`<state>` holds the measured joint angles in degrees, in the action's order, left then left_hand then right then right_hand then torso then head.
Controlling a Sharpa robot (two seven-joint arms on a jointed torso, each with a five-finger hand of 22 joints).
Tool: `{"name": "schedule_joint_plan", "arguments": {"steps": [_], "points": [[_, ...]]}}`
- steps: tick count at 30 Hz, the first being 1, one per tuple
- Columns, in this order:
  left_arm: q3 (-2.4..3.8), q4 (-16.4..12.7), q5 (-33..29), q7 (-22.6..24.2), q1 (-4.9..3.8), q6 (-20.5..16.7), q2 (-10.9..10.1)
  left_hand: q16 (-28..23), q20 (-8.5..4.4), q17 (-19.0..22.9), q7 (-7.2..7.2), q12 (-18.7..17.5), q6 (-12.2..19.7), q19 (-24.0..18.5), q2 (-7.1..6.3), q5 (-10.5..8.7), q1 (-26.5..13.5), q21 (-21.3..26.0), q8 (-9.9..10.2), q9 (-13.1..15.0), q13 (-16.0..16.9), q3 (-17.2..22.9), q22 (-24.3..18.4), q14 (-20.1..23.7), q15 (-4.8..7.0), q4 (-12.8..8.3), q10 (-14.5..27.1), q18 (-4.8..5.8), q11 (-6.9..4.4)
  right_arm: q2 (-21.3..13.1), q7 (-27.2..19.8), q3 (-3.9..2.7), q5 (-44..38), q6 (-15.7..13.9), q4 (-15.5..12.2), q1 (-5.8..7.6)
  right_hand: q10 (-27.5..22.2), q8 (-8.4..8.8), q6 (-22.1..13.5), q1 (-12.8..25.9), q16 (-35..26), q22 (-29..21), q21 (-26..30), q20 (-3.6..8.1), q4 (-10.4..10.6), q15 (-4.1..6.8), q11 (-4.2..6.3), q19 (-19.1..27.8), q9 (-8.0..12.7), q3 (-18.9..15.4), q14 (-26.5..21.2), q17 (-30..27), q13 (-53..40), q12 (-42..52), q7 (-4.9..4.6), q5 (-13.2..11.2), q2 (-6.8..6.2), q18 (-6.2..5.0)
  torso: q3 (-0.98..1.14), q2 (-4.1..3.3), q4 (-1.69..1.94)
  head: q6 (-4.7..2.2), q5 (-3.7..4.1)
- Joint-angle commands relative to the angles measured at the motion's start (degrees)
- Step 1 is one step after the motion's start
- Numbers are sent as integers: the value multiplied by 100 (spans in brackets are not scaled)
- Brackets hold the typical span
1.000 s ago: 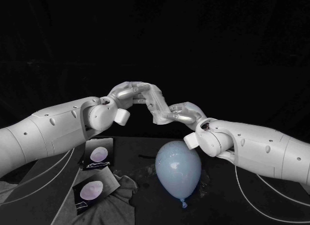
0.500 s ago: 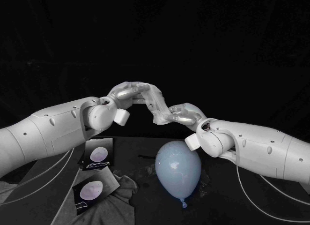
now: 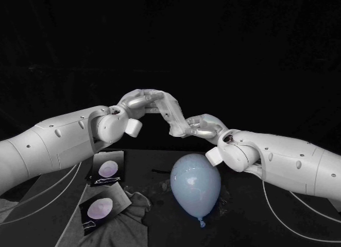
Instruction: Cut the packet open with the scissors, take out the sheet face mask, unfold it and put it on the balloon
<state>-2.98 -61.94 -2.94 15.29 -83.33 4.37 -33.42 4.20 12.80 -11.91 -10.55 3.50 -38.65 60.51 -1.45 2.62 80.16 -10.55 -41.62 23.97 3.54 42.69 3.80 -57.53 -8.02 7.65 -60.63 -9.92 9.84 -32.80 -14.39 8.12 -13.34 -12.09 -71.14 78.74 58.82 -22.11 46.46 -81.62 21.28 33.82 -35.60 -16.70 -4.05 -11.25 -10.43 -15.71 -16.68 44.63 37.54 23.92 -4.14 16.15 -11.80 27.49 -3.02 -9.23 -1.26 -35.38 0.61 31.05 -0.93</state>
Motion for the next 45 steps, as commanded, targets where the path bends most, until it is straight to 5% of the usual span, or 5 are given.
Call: {"name": "schedule_joint_plan", "arguments": {"steps": [1,6,17,31,45], "points": [[40,75,-125,306,-40,-104,3,0,5,7,-168,12,-21,18,47,17,-8,24,-40,760,6,33,-7,-18,25,4,-40,-60,-14,-39,255,27,-160,176,16,-30,133,-47,84,-31,39,30,-41,3,-991,47,68,41,-18,964,-3,14,-21,76,-4,-98,-20,64,0,0,-4,10,1],[101,143,-137,347,-40,-141,20,0,5,7,-169,11,-19,17,48,17,-8,25,-41,762,6,35,-7,-18,25,2,-39,-60,-13,-63,310,35,-171,108,31,-30,343,-156,293,14,135,278,-306,13,-958,98,155,55,-36,528,119,42,-28,203,31,-1011,-93,36,2,7,1,19,0],[181,205,-165,414,-40,-194,73,0,5,8,-169,10,-17,16,47,17,-6,28,-42,764,5,39,-7,-18,25,-2,-37,-61,-13,-90,430,59,-232,90,73,-32,414,-206,424,430,147,-77,114,-5,-627,152,190,-250,-46,-834,64,65,-156,382,-14,-1863,-280,-100,1,8,2,17,-1],[192,196,-173,399,-43,-191,96,0,6,8,-170,9,-13,14,47,17,-6,32,-44,767,5,44,-7,-19,25,-7,-36,-60,-13,-119,495,67,-423,172,60,-32,-1,9,75,615,130,-922,1011,-7,-225,57,46,-855,46,-1368,-380,174,-123,277,-140,-2096,-485,-39,0,8,4,-11,-24],[187,24,-4,234,-53,24,10,10,-1,6,-171,9,-3,43,42,16,-7,25,-52,779,5,50,0,-40,31,-17,-33,-67,-12,-64,-274,58,-6,-417,179,19,-152,113,49,888,166,-1200,1304,-3,194,12,-15,-997,94,-1450,-479,232,19,143,-179,-2188,-514,10,-1,8,6,-70,-13]]}}
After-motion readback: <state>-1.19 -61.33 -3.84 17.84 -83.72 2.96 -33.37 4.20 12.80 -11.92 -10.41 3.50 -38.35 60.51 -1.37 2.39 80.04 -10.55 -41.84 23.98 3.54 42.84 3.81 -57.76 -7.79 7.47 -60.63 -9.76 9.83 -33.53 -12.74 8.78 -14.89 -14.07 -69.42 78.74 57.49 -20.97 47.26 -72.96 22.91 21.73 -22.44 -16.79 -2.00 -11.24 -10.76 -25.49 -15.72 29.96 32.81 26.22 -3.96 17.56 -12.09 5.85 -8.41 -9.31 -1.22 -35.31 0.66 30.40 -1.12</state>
